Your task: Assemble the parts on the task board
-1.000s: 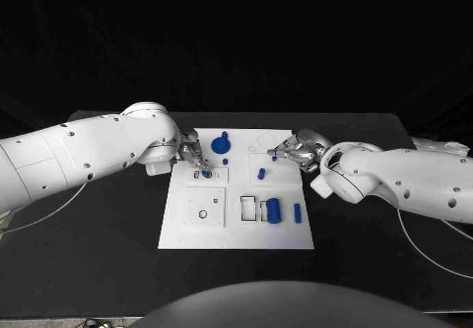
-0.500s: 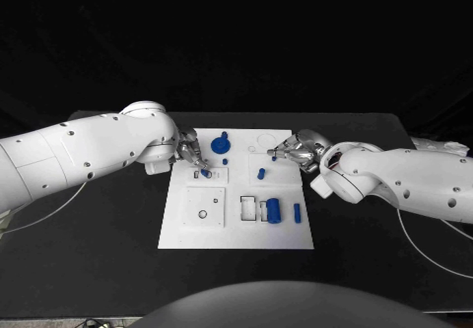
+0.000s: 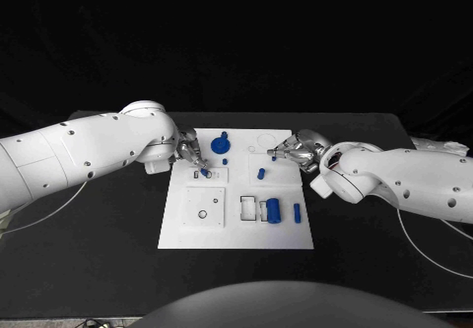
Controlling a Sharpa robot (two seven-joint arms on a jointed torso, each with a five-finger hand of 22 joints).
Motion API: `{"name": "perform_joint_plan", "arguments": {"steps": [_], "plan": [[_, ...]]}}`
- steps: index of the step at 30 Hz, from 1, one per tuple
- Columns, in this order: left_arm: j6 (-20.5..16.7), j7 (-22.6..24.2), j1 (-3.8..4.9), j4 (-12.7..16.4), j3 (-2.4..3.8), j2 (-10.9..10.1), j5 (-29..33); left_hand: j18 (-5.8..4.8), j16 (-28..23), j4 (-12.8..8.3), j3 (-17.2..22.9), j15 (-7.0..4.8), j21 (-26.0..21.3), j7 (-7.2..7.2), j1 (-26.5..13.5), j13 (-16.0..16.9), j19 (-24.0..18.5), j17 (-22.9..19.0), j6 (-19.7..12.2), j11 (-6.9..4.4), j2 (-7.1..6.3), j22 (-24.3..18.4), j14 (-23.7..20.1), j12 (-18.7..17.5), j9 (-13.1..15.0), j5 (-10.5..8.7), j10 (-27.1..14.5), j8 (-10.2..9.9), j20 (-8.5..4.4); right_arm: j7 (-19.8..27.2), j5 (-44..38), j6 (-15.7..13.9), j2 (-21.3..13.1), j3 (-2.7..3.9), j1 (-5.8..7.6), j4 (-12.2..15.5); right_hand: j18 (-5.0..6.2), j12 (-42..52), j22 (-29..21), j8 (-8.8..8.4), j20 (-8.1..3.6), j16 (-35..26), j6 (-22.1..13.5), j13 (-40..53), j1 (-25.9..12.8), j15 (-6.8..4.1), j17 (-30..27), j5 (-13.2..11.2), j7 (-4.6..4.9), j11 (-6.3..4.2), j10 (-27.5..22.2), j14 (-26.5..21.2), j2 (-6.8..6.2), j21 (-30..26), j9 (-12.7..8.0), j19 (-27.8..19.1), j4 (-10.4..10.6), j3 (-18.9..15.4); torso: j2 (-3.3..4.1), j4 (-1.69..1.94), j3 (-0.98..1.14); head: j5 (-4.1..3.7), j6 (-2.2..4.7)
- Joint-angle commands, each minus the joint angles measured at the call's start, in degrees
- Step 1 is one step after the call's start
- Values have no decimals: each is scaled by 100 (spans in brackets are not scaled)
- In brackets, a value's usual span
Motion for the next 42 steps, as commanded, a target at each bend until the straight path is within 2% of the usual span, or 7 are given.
{"name": "perform_joint_plan", "arguments": {"steps": [1,32,42], "plan": [[38,88,-8,2,0,19,48,-43,14,-11,36,-32,14,7,53,1507,582,1510,23,-10,2,1509,597,-31,3,-33,616,-15,-37,37,-53,11,0,-1,-3,9,-38,23,1509,38,48,23,-3,1509,54,49,1510,30,31,27,605,607,-9,26,8,600,-20,-20,-2,-1,2,-1,1],[101,47,-18,19,-1,50,174,-43,14,-10,43,-31,14,11,53,1507,582,1510,18,-6,10,1509,597,-31,1,-38,616,-24,-38,49,-53,4,17,-1,-3,-7,-38,23,1509,38,48,23,-3,1509,54,49,1510,30,31,27,605,607,-9,26,8,600,-20,-20,-1,2,1,-13,1],[134,44,-24,19,-1,48,150,-43,14,-13,49,-30,14,11,58,1507,582,1510,15,-4,14,1509,597,-31,0,-38,616,-29,-38,51,-53,1,19,-1,-3,-11,-38,23,1509,38,48,23,-3,1509,54,49,1510,30,31,27,605,607,-9,26,8,600,-20,-20,-5,-1,5,5,1]]}}
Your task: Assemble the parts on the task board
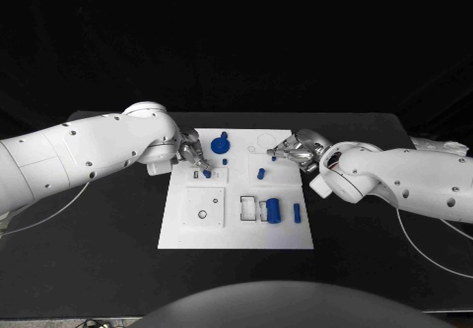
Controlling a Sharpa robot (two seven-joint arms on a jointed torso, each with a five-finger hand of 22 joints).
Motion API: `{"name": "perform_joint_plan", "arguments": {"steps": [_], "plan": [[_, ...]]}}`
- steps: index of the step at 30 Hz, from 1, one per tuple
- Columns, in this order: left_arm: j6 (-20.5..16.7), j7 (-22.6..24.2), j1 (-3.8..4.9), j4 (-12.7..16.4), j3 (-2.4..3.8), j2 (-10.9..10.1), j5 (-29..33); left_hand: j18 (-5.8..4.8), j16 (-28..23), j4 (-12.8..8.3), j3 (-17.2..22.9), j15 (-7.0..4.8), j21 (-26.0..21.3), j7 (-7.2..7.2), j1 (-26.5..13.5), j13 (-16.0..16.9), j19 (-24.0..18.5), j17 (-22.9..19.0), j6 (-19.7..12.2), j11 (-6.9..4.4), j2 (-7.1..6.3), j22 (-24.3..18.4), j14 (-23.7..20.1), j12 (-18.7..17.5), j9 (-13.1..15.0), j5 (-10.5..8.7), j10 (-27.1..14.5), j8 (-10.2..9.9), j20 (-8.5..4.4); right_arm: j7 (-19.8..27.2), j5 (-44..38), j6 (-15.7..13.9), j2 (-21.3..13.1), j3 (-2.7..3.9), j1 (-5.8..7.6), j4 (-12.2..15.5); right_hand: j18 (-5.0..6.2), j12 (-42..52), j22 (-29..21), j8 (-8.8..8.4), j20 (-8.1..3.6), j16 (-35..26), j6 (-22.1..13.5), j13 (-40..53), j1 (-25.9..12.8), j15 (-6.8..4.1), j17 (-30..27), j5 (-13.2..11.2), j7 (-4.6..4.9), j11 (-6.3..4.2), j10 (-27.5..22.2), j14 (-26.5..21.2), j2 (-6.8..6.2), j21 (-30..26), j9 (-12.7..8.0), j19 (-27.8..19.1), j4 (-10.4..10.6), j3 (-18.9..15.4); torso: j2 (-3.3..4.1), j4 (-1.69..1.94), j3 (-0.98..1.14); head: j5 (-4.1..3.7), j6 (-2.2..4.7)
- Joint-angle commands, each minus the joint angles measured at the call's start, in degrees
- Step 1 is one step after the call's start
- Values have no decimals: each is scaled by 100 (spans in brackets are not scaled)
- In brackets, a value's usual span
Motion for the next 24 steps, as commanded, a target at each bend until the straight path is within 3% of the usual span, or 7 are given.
{"name": "perform_joint_plan", "arguments": {"steps": [1,13,24], "plan": [[110,27,-7,13,0,11,13,-43,14,3,35,-30,14,2,60,1507,582,1506,24,-4,16,1509,597,-31,4,-38,616,-7,-39,51,-53,9,8,-1,-3,-1,-38,23,1506,38,48,23,-3,1509,54,49,1506,30,31,27,605,607,-9,26,9,600,-20,-21,-5,-1,3,6,1],[180,-16,-21,32,0,17,6,-43,14,10,37,-25,14,20,46,1507,582,1506,-4,9,14,1509,597,-31,-5,-48,616,-36,-40,56,-52,4,16,-1,-3,-6,-38,23,1506,38,48,23,-3,1509,54,49,1506,30,31,27,605,607,-9,26,9,600,-20,-21,0,0,-3,6,1],[226,-66,-24,38,0,27,-66,-43,14,20,-64,2,14,57,-144,1507,582,1506,-49,44,-67,1509,597,-31,-20,-65,616,-99,-37,55,-47,10,11,-1,-3,-2,-38,23,1506,38,48,23,-3,1509,54,49,1506,30,31,27,605,607,-9,26,9,600,-20,-21,2,-1,1,12,1]]}}
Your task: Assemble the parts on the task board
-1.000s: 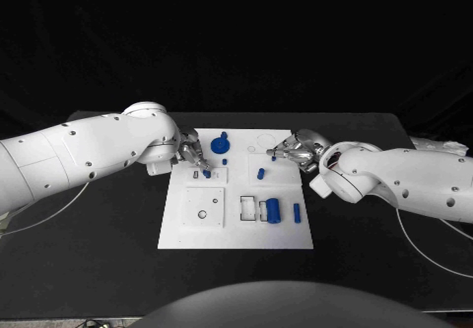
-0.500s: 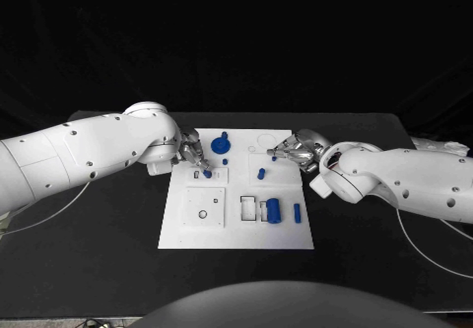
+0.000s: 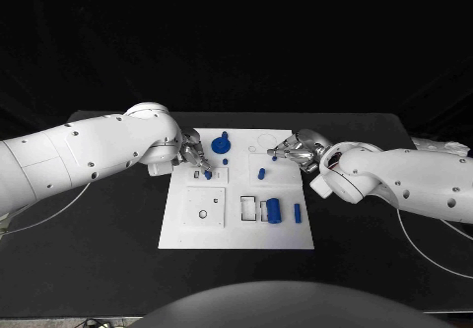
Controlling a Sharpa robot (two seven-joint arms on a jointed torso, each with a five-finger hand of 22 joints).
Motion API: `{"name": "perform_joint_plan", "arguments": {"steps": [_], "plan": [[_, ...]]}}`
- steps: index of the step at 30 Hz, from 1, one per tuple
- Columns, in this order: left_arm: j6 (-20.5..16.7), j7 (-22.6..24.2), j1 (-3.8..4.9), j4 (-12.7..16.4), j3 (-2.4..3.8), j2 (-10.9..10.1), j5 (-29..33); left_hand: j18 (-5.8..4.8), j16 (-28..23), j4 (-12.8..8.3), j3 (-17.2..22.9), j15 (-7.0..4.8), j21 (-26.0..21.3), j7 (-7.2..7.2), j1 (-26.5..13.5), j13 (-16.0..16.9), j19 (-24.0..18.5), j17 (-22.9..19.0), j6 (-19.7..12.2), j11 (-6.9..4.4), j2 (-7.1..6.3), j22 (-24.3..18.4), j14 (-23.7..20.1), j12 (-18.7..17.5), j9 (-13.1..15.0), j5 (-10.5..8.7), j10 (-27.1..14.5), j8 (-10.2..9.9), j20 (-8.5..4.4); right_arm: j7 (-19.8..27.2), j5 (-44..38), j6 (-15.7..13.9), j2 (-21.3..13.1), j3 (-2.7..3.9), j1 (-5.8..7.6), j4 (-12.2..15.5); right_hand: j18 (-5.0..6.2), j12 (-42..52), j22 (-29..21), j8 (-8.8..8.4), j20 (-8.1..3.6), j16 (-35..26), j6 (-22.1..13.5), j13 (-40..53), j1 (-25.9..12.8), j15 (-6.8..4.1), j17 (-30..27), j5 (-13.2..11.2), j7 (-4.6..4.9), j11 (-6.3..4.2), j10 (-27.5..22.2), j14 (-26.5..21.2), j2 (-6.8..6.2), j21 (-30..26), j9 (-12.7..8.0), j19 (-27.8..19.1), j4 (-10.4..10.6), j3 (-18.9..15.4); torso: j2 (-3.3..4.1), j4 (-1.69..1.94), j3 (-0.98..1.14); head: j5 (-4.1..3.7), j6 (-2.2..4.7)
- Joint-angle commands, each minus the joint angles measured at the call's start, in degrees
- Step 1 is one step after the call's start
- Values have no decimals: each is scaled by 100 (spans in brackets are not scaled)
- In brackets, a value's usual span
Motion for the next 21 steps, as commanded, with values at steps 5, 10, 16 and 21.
{"name": "perform_joint_plan", "arguments": {"steps": [5,10,16,21], "plan": [[104,-32,-9,22,-2,23,-81,-43,15,-5,-63,11,14,42,-145,1507,582,1508,-42,50,0,1509,597,-31,-11,-19,616,-53,-33,49,-46,16,-1,-1,-3,2,-39,23,1507,38,48,23,-3,1509,54,49,1508,30,31,27,605,607,-9,26,10,600,-20,-20,-1,-1,-1,-5,1],[-2,29,-12,18,-2,26,-98,-43,15,-42,5,8,14,15,-21,1507,582,1508,-21,30,44,1509,597,-31,2,10,616,-51,-27,49,-45,14,-7,-1,-3,1,-39,23,1507,38,48,23,-3,1509,54,49,1508,30,31,27,605,607,-9,26,10,600,-20,-20,-1,-2,0,-8,1],[-82,92,-14,32,-1,11,-99,-43,15,-49,46,2,14,14,85,1507,582,1508,-7,25,19,1509,597,-31,17,152,616,-49,-26,51,-45,11,-5,-1,-3,-5,-39,23,1507,38,48,23,-3,1509,54,49,1508,30,31,27,605,607,-9,26,10,600,-20,-20,1,3,-1,-14,1],[-182,152,-15,54,0,-19,-93,-43,15,-42,40,2,14,17,83,1507,582,1508,-5,27,6,1509,597,-31,19,165,616,-49,-26,54,-45,9,-3,-1,-3,-13,-39,23,1507,38,48,23,-3,1509,54,49,1508,30,31,27,605,607,-9,26,10,600,-20,-20,-1,1,-2,-16,1]]}}
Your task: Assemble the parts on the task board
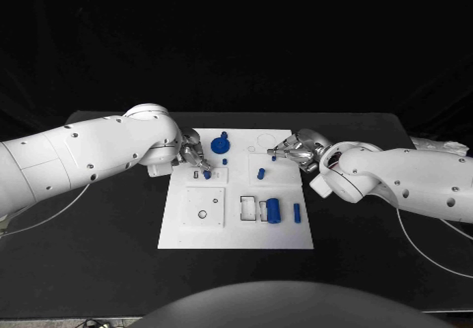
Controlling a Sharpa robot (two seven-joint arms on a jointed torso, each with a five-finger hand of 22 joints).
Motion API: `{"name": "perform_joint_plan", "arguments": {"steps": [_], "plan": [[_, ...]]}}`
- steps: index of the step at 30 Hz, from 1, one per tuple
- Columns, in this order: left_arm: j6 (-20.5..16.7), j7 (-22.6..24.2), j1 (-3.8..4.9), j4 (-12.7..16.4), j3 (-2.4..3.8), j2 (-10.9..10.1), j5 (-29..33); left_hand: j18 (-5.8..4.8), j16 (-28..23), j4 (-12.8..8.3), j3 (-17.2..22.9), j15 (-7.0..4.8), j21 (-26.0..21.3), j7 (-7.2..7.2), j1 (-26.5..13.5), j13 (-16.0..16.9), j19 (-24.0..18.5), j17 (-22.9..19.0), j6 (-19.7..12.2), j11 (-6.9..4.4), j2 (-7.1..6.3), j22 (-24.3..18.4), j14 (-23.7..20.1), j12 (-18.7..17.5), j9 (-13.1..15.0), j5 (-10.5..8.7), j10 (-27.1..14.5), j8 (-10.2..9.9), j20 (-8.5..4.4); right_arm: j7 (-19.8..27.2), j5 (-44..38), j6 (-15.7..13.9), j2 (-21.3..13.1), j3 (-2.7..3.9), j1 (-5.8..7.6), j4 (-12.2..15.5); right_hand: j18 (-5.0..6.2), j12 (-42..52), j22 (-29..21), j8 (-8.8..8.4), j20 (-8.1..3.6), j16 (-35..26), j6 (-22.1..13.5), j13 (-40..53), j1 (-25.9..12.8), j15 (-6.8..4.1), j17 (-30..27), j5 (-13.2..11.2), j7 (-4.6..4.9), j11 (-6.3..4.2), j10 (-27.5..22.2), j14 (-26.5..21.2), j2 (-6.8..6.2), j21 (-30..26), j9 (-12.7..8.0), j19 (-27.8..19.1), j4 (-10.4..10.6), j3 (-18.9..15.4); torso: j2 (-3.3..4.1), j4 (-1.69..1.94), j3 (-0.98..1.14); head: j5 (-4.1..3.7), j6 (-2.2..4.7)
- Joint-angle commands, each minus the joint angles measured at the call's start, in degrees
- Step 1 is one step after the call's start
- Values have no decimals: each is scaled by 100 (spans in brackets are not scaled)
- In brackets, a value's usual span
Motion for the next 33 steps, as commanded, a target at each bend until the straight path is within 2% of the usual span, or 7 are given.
{"name": "perform_joint_plan", "arguments": {"steps": [1,16,33], "plan": [[-146,142,0,31,3,-13,-25,-43,15,19,28,3,14,-14,31,1507,582,1509,28,6,-15,1509,597,-31,8,39,596,-13,-26,51,-46,10,2,-1,-4,-4,-39,23,1508,38,48,23,-3,1509,54,49,1509,30,31,27,605,607,-9,26,6,600,-20,-21,-1,3,-3,-5,1],[-372,233,-1,81,6,-62,-22,-43,15,52,-43,17,14,-2,-81,1507,582,1509,34,14,-68,1509,597,-31,18,65,596,-22,-24,54,-46,17,6,-1,-5,-11,-39,23,1508,46,49,23,-4,1509,62,49,1509,36,30,26,605,607,-2,26,5,600,-18,-24,3,1,-2,-7,1],[-343,149,-1,81,6,-70,-22,-43,15,55,-127,36,14,14,-264,1507,582,1509,0,28,-84,1509,597,-31,16,98,596,-61,-17,55,-46,26,4,-1,-6,-11,-39,23,1508,46,49,23,-4,1509,62,49,1509,36,30,26,605,607,-2,26,5,600,-18,-24,-2,0,1,-2,1]]}}
